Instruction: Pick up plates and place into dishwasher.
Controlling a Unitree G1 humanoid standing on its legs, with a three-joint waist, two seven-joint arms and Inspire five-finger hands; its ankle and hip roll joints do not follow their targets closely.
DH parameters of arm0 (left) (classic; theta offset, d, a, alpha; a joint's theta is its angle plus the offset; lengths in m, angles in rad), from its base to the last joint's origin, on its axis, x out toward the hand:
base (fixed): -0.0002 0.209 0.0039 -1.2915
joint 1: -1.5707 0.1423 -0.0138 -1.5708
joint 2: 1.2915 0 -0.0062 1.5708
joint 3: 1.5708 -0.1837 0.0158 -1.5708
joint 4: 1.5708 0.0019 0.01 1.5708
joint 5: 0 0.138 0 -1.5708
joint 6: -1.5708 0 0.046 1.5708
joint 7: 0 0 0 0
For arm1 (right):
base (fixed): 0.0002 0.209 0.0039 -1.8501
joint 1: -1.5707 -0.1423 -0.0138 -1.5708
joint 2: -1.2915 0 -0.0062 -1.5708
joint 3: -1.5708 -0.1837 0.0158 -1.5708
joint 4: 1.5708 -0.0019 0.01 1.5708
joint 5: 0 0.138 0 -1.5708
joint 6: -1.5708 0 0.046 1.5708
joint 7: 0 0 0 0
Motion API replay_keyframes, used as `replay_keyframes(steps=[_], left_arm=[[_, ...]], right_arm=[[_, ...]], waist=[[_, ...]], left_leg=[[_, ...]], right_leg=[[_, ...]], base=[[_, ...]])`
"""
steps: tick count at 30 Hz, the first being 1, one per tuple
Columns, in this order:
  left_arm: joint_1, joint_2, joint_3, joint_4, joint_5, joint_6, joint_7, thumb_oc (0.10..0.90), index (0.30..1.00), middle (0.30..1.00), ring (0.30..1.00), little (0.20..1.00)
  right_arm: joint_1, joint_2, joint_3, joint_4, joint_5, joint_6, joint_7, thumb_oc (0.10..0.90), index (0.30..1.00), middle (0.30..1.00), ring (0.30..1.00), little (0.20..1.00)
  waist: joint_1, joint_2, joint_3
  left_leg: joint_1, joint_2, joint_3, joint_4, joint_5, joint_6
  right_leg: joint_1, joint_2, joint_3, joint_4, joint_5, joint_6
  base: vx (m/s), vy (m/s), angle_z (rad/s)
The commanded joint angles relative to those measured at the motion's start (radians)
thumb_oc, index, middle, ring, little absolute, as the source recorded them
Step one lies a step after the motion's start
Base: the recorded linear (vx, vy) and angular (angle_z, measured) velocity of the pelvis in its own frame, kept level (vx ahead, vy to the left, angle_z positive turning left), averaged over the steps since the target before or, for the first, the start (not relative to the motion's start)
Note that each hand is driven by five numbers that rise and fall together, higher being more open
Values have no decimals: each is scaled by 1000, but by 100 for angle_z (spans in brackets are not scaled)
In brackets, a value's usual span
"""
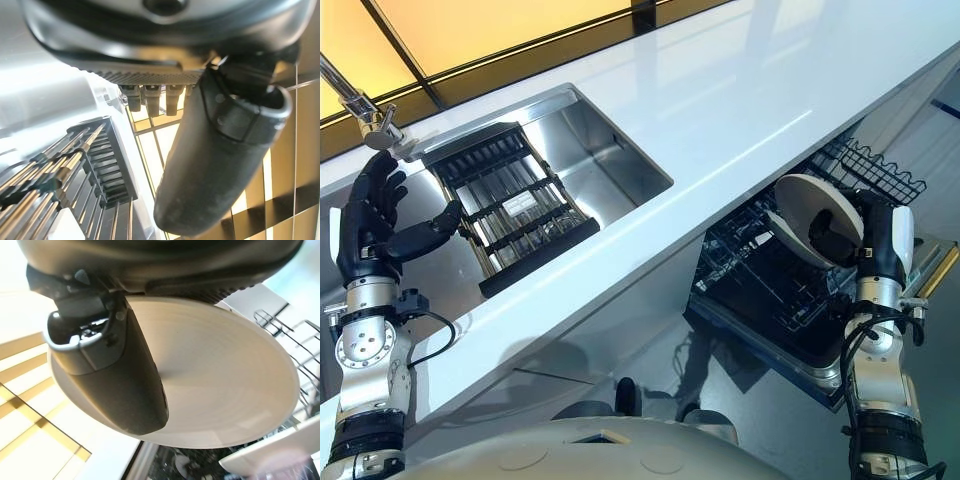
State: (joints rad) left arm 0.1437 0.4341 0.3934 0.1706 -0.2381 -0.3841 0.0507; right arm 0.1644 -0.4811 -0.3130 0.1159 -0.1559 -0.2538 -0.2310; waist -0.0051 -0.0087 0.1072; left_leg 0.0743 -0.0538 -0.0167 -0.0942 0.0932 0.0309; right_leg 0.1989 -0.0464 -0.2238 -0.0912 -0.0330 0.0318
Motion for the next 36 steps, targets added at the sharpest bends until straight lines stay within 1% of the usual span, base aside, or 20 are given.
replay_keyframes(steps=[1,3,5,8,9,12,17,19,22,26,29,32,36], left_arm=[[-15,32,83,-80,-32,-136,3,800,900,900,900,900],[-11,31,86,-72,-37,-145,-8,800,900,900,900,900],[-7,28,87,-67,-43,-154,-16,800,900,900,900,900],[-6,23,81,-63,-43,-166,-19,800,900,900,900,900],[-7,22,81,-63,-42,-167,-20,800,900,900,900,900],[-12,26,61,-56,-36,-178,-22,800,900,900,900,900],[-28,37,17,-65,-7,-180,1,800,900,900,900,900],[-33,36,9,-67,-1,-177,5,800,900,900,900,900],[-38,34,-2,-65,8,-176,11,800,900,900,900,900],[-45,27,-24,-71,19,-166,21,800,900,900,900,900],[-50,22,-43,-75,20,-157,23,800,900,900,900,900],[-52,17,-61,-80,16,-147,20,800,900,900,900,900],[-55,13,-67,-85,20,-137,12,800,900,900,900,900]], right_arm=[[-65,-55,-89,-136,39,-132,-36,100,300,300,300,200],[-53,-50,-86,-146,47,-125,-3,100,300,300,300,200],[-38,-47,-74,-148,74,-108,54,100,300,300,300,200],[-22,-31,-32,-137,95,-91,127,100,300,300,300,200],[-22,-29,-26,-136,93,-88,135,100,300,300,300,200],[-31,-23,35,-100,84,-77,162,100,300,300,300,200],[-79,-15,118,-41,48,-50,157,100,300,300,300,200],[-94,-6,144,-9,34,-36,144,100,300,300,300,200],[-111,1,171,31,-5,-12,93,100,300,300,300,200],[-147,27,202,107,-53,48,-20,100,300,300,300,200],[-177,35,218,170,-90,78,-105,100,300,300,300,200],[-206,39,230,225,-84,108,-184,100,300,300,300,200],[-230,50,212,268,-57,129,-226,100,300,300,300,200]], waist=[[3,10,-79],[-1,8,-81],[-5,6,-81],[-9,3,-83],[-9,3,-83],[-5,1,-83],[11,6,-78],[19,7,-78],[26,9,-77],[41,15,-73],[54,23,-69],[68,34,-64],[79,45,-59]], left_leg=[[55,21,74,7,-108,-7],[56,19,78,7,-110,-5],[56,18,83,7,-111,-5],[55,17,89,7,-112,-5],[55,17,89,7,-112,-5],[62,17,91,7,-120,-6],[63,17,85,7,-117,-7],[62,16,80,7,-115,-8],[62,14,73,7,-114,-9],[64,12,62,7,-112,-8],[68,9,53,7,-110,-8],[72,5,41,7,-108,-7],[77,-2,29,7,-108,-3]], right_leg=[[-73,49,-6,105,-37,12],[-75,50,-2,104,-35,13],[-77,50,2,101,-33,13],[-79,49,4,93,-30,14],[-79,49,4,92,-30,14],[-69,48,2,82,-33,16],[-63,45,-10,76,-32,15],[-61,42,-16,74,-30,15],[-59,38,-21,72,-29,15],[-55,32,-31,74,-29,14],[-52,27,-36,77,-29,13],[-48,21,-41,85,-29,11],[-48,12,-46,100,-26,12]], base=[[-13,5,-8],[-10,9,-8],[-17,17,-9],[-7,5,-2],[0,0,0],[3,5,-1],[23,24,-2],[36,43,2],[30,37,6],[46,44,6],[57,63,13],[56,77,11],[38,57,17]])
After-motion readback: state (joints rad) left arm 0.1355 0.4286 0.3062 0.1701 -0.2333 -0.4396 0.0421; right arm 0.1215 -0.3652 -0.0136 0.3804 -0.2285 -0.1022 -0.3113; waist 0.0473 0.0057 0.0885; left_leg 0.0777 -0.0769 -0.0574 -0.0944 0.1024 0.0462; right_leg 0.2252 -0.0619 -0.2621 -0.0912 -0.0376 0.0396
